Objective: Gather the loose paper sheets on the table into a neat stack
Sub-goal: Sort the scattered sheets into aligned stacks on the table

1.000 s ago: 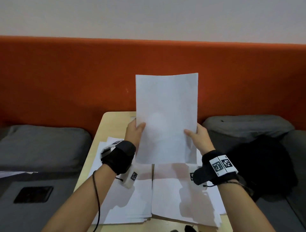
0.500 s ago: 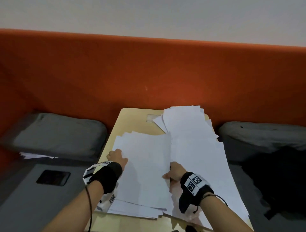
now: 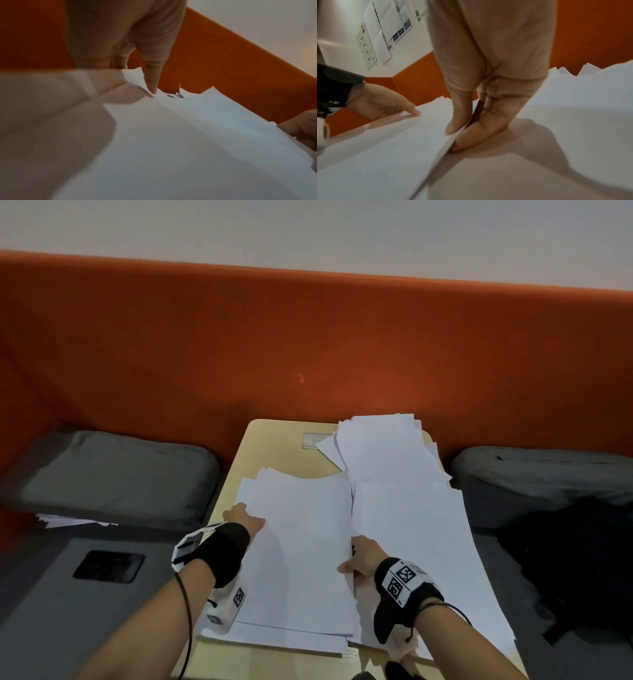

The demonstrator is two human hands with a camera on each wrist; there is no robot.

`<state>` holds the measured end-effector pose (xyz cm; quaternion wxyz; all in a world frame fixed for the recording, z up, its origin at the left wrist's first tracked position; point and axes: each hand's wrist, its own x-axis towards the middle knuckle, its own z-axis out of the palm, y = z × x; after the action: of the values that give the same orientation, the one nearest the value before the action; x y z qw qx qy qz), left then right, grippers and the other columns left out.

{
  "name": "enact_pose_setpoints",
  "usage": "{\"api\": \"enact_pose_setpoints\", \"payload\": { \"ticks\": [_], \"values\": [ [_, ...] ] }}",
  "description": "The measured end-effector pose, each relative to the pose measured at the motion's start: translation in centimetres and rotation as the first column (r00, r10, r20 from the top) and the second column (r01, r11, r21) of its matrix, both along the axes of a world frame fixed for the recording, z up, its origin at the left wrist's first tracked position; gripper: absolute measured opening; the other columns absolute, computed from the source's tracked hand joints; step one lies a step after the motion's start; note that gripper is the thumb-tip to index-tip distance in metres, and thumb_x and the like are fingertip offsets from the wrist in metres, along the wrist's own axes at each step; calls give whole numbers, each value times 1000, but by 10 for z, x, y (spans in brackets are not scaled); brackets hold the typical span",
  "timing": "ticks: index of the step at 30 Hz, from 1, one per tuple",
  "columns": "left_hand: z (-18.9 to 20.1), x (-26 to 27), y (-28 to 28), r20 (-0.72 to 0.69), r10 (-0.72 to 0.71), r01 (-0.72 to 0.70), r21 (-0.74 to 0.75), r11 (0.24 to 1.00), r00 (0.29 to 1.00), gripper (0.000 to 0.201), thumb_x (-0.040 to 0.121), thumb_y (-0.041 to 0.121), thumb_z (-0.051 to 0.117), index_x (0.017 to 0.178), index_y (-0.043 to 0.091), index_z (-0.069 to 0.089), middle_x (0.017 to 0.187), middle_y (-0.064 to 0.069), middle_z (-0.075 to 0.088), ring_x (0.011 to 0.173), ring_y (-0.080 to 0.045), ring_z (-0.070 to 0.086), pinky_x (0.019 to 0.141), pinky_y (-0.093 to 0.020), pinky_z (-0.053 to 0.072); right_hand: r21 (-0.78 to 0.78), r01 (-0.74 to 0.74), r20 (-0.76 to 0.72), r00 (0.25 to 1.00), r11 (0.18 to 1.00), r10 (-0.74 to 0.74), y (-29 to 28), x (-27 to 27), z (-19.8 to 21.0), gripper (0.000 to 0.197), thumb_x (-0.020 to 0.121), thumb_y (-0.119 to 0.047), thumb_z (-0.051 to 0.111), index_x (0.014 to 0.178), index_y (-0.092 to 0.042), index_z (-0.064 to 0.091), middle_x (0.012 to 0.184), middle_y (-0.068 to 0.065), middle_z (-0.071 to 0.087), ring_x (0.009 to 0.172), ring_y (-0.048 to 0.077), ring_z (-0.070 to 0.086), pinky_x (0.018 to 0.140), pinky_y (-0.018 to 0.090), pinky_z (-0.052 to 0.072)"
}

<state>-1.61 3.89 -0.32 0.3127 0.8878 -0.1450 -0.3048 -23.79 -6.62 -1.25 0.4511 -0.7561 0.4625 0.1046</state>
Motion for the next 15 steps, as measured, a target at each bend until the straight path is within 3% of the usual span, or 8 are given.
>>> {"api": "enact_pose_setpoints", "payload": {
  "ticks": [3, 6, 7, 9, 11, 12, 15],
  "values": [
    [-3, 1, -2, -63, -27, 17, -155, 988, 998, 73, 84, 8, 64, 145, 7, 25, 147, -13, 35, 129, -31, 41, 105, -36, 38, 5, 0, -5, 1000, 1000, 0, -1, 0, -2, 47, 78, -15, 74, 119, -4, 55, 120, 13, 60, 108, 30, 60, 92, 41, 52],
    [1, 2, 1, -153, -60, 3, -347, 938, 986, 58, 82, -6, 62, 134, 7, 41, 132, -4, 48, 118, -29, 50, 102, -38, 41, 51, 32, -19, 999, 998, -31, -2, 1, -2, 41, 78, -18, 75, 111, -3, 55, 109, 9, 64, 93, 26, 63, 83, 38, 56],
    [7, 1, 2, -149, -81, 10, -426, 905, 985, 45, 83, -10, 58, 124, 9, 49, 121, 0, 53, 113, -28, 54, 96, -35, 44, 40, 30, -32, 999, 999, -28, -3, 1, 1, 40, 79, -22, 74, 108, -3, 53, 105, 8, 62, 89, 23, 60, 80, 34, 55],
    [35, -3, 6, -135, -153, 46, -584, 810, 979, 42, 84, -14, 53, 115, 14, 53, 106, -1, 63, 98, -24, 64, 77, -26, 53, -45, 47, -19, 999, 998, -47, -7, 4, 11, 54, 79, -34, 74, 115, -6, 43, 111, 10, 54, 95, 21, 52, 78, 30, 46],
    [69, 0, 6, -109, -212, 72, -713, 698, 971, 47, 84, -15, 53, 119, 15, 49, 99, 2, 64, 83, -9, 67, 62, -14, 53, -2, 210, 214, 955, 978, -205, -16, 10, 29, 75, 78, -34, 74, 134, -5, 32, 128, 14, 48, 114, 26, 49, 87, 30, 41],
    [82, 4, 5, -68, -222, 97, -750, 654, 973, 49, 82, -14, 57, 121, 14, 48, 97, 6, 65, 82, -5, 67, 61, -12, 51, 63, 264, 352, 897, 963, -269, -21, 13, 41, 77, 79, -30, 74, 137, -5, 30, 131, 12, 47, 120, 27, 48, 90, 31, 41],
    [120, 15, -1, 36, -194, 139, -821, 553, 980, 55, 72, -4, 68, 121, 12, 48, 90, 16, 70, 85, 2, 65, 74, -15, 53, 155, 224, 614, 742, 962, -271, -31, 22, 84, 48, 84, -18, 69, 127, -9, 50, 127, 10, 59, 115, 26, 57, 93, 34, 47]
  ]
}}
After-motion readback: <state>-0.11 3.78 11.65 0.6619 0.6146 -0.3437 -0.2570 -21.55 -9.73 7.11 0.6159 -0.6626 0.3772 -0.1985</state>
